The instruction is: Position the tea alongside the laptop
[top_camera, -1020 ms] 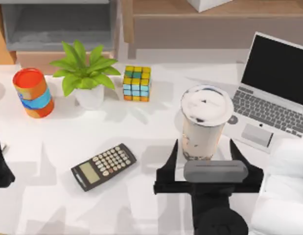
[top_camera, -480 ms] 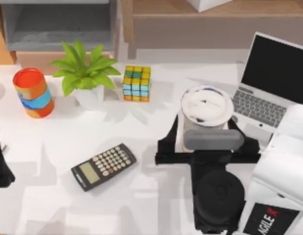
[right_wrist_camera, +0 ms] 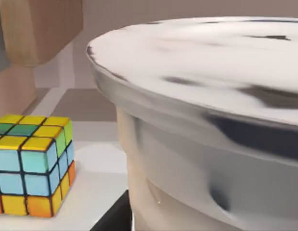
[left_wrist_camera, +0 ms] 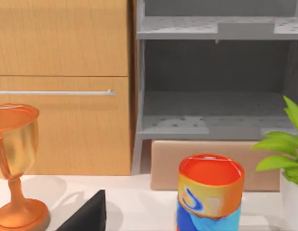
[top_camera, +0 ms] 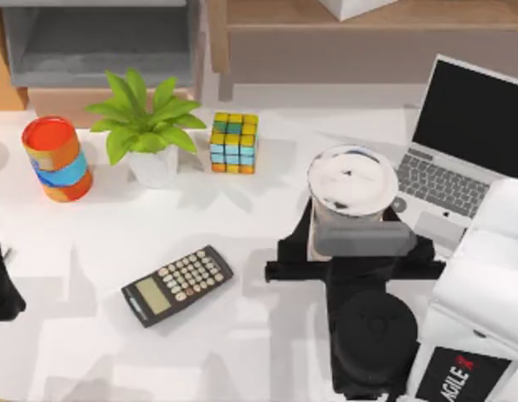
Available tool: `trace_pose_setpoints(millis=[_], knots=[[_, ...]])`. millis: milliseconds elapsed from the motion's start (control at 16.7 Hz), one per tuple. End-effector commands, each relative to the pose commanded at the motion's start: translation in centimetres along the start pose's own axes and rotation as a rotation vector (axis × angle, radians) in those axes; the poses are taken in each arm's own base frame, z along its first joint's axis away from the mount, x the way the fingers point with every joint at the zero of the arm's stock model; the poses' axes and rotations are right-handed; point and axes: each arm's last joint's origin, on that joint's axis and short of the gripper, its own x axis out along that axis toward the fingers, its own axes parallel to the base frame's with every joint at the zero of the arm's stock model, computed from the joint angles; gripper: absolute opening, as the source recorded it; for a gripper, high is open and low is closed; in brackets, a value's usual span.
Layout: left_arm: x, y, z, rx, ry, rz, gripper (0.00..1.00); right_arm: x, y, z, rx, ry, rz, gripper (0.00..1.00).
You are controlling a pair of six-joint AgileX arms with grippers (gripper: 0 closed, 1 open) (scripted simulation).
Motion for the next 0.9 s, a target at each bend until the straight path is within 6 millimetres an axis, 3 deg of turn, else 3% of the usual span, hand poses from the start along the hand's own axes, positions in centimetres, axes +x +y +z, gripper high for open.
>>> trace_pose_setpoints(millis=[360,900], knots=[[0.0,0.0,0.0,0.0,0.0,0.0,1.0,0.0,0.0,0.0,0.0,0.0,0.0,0.02],[0.0,0.0,0.0,0.0,0.0,0.0,1.0,-0.05,0.01,0.04,0.001,0.0,0.001,0.0]])
